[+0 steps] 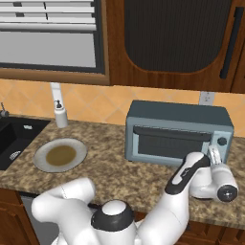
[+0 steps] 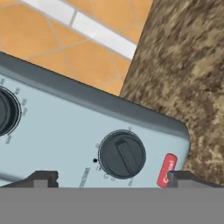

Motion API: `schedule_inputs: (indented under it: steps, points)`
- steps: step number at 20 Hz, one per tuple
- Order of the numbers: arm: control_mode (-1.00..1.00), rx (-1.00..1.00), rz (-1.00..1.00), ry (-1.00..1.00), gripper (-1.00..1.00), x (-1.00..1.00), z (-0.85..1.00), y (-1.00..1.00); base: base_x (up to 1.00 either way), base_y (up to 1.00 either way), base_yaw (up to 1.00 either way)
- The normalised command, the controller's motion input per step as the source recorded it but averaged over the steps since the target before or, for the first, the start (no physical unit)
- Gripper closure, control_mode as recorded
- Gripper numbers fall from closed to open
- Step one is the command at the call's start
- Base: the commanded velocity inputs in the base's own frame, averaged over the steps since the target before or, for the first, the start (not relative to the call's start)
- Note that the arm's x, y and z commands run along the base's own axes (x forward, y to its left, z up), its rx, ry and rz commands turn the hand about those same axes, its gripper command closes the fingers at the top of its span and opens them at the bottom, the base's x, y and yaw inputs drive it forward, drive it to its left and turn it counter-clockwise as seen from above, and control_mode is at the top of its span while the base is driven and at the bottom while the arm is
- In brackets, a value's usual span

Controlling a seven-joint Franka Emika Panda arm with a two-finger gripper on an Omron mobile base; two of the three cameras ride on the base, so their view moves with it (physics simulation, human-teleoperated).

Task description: Pick up the kebab skewer and baguette bread, and place them inside the toaster oven. Close the toaster oven door and start by setting the timer.

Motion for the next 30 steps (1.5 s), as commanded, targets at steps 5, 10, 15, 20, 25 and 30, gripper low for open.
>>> schedule_inputs:
  steps: [5, 10, 15, 20, 25, 30]
  points:
    - [-1.0, 0.0, 0.04, 0.0, -1.0, 0.22, -0.04, -0.17, 0.0, 0.0, 0.0]
    - [-1.0, 0.0, 0.04, 0.0, -1.0, 0.19, -0.11, -0.34, 0.0, 0.0, 0.0]
    - [-1.0, 0.0, 0.01, 0.0, -1.0, 0.22, -0.18, -0.1, 0.0, 0.0, 0.0]
    - [-1.0, 0.0, 0.0, 0.0, -1.0, 0.22, -0.17, -0.1, 0.0, 0.0, 0.0]
    - [-1.0, 0.01, 0.0, 0.0, -1.0, 0.15, -0.26, -0.14, 0.0, 0.0, 0.0]
    - [-1.0, 0.05, 0.0, 0.0, -1.0, 0.28, -0.29, -0.08, 0.0, 0.0, 0.0]
